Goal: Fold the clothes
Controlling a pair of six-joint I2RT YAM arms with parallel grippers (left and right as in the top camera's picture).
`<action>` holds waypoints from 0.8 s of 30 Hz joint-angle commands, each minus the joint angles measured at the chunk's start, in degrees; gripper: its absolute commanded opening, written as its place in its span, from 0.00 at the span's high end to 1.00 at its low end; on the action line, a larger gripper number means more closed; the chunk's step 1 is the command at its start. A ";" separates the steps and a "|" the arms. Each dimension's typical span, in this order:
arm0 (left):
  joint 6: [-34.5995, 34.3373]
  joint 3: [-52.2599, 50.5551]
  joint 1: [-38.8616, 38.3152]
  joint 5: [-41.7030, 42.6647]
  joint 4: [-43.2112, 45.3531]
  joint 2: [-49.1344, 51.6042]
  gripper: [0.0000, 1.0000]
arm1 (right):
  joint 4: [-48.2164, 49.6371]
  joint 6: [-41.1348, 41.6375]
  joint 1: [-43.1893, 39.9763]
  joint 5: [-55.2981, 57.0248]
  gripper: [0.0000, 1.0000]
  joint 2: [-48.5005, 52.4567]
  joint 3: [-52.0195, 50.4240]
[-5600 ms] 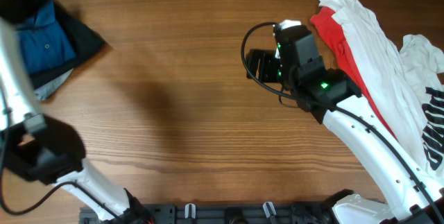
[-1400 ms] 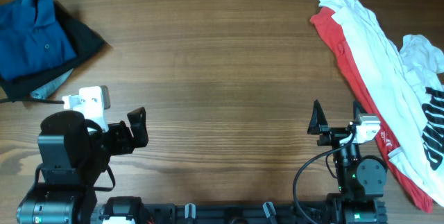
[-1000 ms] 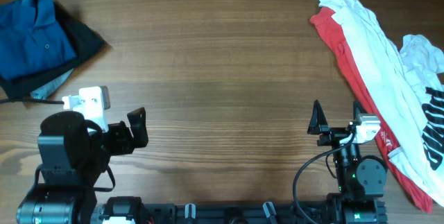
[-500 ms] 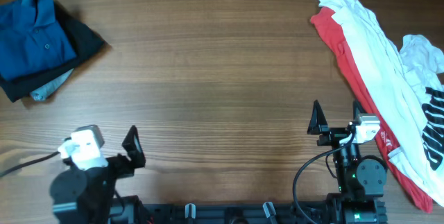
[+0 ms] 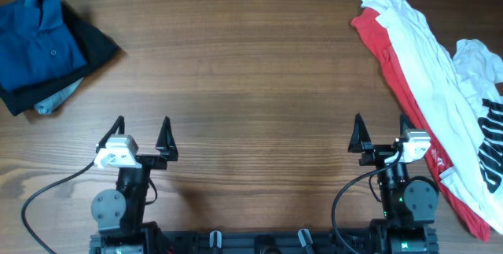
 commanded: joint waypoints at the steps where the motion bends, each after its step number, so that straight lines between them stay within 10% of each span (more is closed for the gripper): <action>1: 0.92 -1.03 -0.59 -0.35 0.68 -0.68 0.00 | 0.22 -0.90 -0.13 -0.90 0.00 -0.72 -0.07; 24: 0.70 -1.03 -2.91 -0.15 -4.22 -0.66 0.00 | 0.22 -0.90 -0.13 -0.90 0.00 -0.72 -0.07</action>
